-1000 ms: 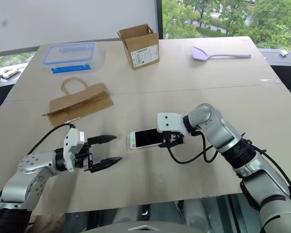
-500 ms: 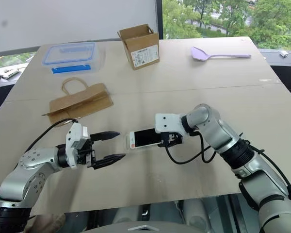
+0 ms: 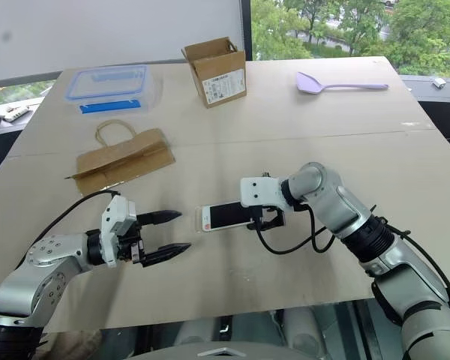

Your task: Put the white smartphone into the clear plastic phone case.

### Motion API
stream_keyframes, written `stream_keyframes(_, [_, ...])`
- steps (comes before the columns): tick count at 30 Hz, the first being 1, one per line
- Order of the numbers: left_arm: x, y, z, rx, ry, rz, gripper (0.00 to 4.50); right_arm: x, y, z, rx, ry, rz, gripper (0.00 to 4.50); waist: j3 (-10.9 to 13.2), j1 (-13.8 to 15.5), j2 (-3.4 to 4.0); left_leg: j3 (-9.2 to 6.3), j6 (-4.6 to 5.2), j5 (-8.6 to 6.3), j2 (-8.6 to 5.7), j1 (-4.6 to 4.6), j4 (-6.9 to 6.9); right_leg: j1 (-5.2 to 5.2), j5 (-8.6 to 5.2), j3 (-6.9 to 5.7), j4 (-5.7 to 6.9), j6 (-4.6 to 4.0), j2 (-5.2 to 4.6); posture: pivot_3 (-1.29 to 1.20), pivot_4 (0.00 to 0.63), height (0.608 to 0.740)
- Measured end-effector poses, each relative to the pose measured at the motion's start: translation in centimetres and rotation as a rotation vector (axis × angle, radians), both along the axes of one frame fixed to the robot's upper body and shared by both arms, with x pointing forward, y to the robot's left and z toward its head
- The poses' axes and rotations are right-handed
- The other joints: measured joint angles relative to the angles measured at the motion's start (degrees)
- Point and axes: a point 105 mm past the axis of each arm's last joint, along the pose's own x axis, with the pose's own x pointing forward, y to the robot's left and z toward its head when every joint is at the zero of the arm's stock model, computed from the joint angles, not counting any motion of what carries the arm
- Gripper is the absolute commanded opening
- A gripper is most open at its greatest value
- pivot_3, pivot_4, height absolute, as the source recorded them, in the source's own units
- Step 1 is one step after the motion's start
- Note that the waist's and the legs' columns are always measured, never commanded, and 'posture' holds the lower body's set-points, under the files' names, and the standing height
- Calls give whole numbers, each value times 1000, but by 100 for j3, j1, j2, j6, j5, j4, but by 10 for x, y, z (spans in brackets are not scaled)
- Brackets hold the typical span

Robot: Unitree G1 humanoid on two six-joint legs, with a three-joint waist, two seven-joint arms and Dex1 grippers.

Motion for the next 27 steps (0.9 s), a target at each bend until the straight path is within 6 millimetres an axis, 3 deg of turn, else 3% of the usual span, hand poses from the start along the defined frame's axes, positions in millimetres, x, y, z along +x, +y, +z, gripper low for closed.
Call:
stream_keyframes(2, [-1,5,-3,6,12,8,4500,-1,0,6,27,-1,-4,4445,0,2,0,0,0,0,0,0,0,0,0,0,0,0,-1,0,150,740])
stream_keyframes(5, [-1,11,-3,6,4,18,4500,-4,2,14,75,12,-17,3695,0,1,0,0,0,0,0,0,0,0,0,0,0,0,-1,0,150,740])
stream_keyframes(6, [-1,14,-4,5,4,24,4500,-5,2,17,98,22,-25,3195,0,1,0,0,0,0,0,0,0,0,0,0,0,-1,-1,0,150,740])
stream_keyframes(9, [-4,17,-8,3,19,22,3069,-11,0,11,114,59,-30,1470,0,1,-1,1,0,0,0,0,0,0,0,0,-1,-1,-1,0,150,740])
stream_keyframes(12, [-5,18,-9,1,23,18,1792,-15,1,7,127,96,-34,178,0,0,-1,1,0,0,0,0,0,0,0,0,-1,0,-1,0,150,740])
stream_keyframes(13, [-6,19,-10,0,26,18,1349,-17,3,9,142,109,-26,0,0,-2,-1,1,0,0,0,0,0,0,0,0,-1,0,-1,0,150,740])
stream_keyframes(16, [-7,22,-13,-2,33,23,39,-20,9,19,209,129,-17,0,0,-11,-1,0,0,0,3,0,-1,0,0,0,0,0,1,0,150,740])
stream_keyframes(21, [-7,26,-17,14,28,33,39,-24,25,19,250,141,5,0,0,-6,-1,0,0,0,2,0,-1,0,0,0,0,-1,1,0,150,740])
stream_keyframes(27, [-8,28,-20,11,22,35,39,-26,49,-9,240,202,40,0,0,-8,-1,1,0,0,2,0,-1,0,3,0,0,-4,1,0,150,740])
